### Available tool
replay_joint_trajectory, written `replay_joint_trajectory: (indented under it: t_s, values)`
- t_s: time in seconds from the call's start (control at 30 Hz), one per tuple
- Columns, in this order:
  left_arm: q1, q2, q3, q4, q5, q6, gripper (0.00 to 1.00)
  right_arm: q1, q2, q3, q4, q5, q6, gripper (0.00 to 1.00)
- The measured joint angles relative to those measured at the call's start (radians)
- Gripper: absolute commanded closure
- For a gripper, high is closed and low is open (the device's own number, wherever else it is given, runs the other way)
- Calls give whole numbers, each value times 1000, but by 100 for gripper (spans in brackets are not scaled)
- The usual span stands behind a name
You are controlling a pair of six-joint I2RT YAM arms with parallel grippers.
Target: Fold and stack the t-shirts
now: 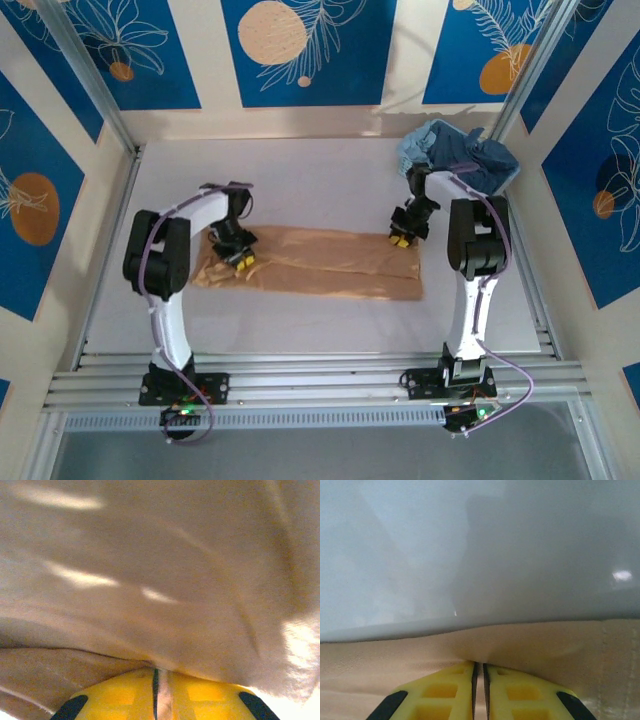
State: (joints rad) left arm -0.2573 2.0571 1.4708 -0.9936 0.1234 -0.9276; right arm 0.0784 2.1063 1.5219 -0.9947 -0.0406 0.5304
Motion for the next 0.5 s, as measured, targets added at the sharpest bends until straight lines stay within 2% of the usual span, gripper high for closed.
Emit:
replay_joint_trajectory:
  t_s: [0.2, 0.27, 0.37, 0.43, 0.5]
  values:
    - [-16, 308, 520, 128, -23, -4, 81, 26, -198, -320, 27, -62, 132, 81]
    - [-28, 483, 809, 172, -5, -14, 79, 92, -268, -438, 39, -105, 204, 80]
    - [-60, 757, 1246, 257, 48, -54, 75, 229, -299, -508, 73, -175, 303, 80]
    - [-84, 838, 1355, 327, 79, -92, 70, 323, -299, -508, 105, -208, 360, 80]
    - [-109, 844, 1356, 378, 92, -116, 65, 407, -294, -484, 121, -230, 408, 79]
